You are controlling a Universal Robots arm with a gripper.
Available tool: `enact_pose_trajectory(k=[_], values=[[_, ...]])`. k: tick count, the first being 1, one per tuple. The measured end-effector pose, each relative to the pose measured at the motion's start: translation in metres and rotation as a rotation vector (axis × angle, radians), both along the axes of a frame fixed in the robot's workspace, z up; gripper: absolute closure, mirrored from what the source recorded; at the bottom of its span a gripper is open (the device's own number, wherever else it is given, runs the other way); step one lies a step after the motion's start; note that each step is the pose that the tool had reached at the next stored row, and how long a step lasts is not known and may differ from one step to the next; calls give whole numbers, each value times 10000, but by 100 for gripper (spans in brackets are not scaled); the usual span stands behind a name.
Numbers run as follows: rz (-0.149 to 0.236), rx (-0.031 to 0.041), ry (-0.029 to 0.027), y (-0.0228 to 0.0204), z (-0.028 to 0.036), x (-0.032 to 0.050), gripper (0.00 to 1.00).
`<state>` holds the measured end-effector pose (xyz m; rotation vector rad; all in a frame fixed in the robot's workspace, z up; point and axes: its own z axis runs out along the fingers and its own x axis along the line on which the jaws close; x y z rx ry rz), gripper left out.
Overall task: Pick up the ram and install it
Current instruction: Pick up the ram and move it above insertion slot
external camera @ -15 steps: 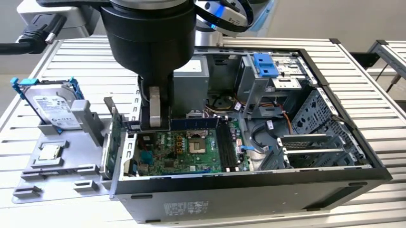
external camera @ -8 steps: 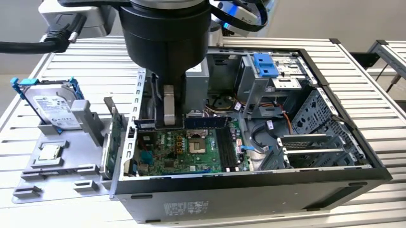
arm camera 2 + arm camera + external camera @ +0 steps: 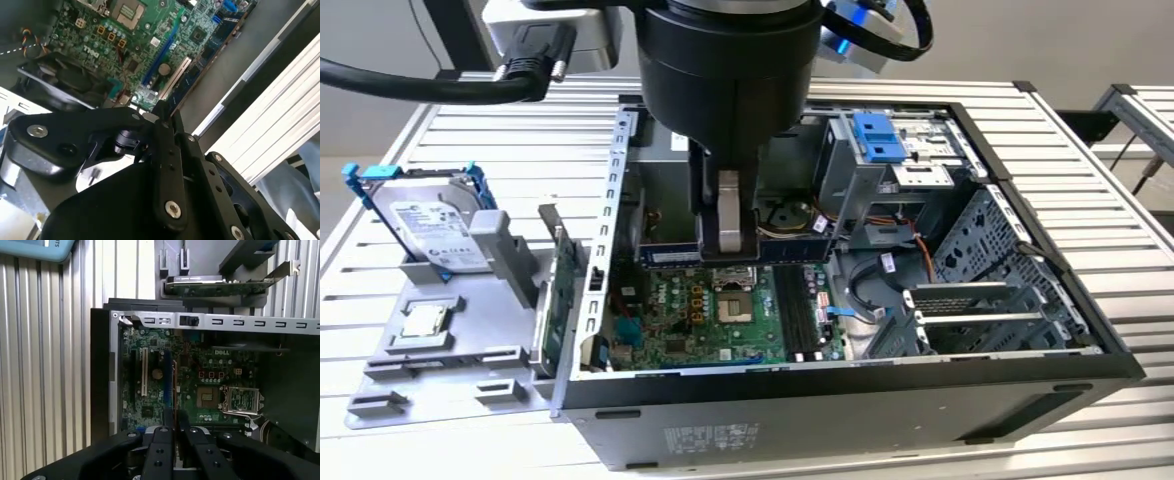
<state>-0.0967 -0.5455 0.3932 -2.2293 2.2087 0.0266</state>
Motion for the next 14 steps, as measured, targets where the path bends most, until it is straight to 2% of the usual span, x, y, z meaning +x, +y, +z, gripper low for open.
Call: enact_pose_trajectory(k=[4,10,14], values=[[1,2,-41,13,-2,47,100],[-1,0,-98,15,-1,52,100],[0,10,-98,26,-2,52,100]])
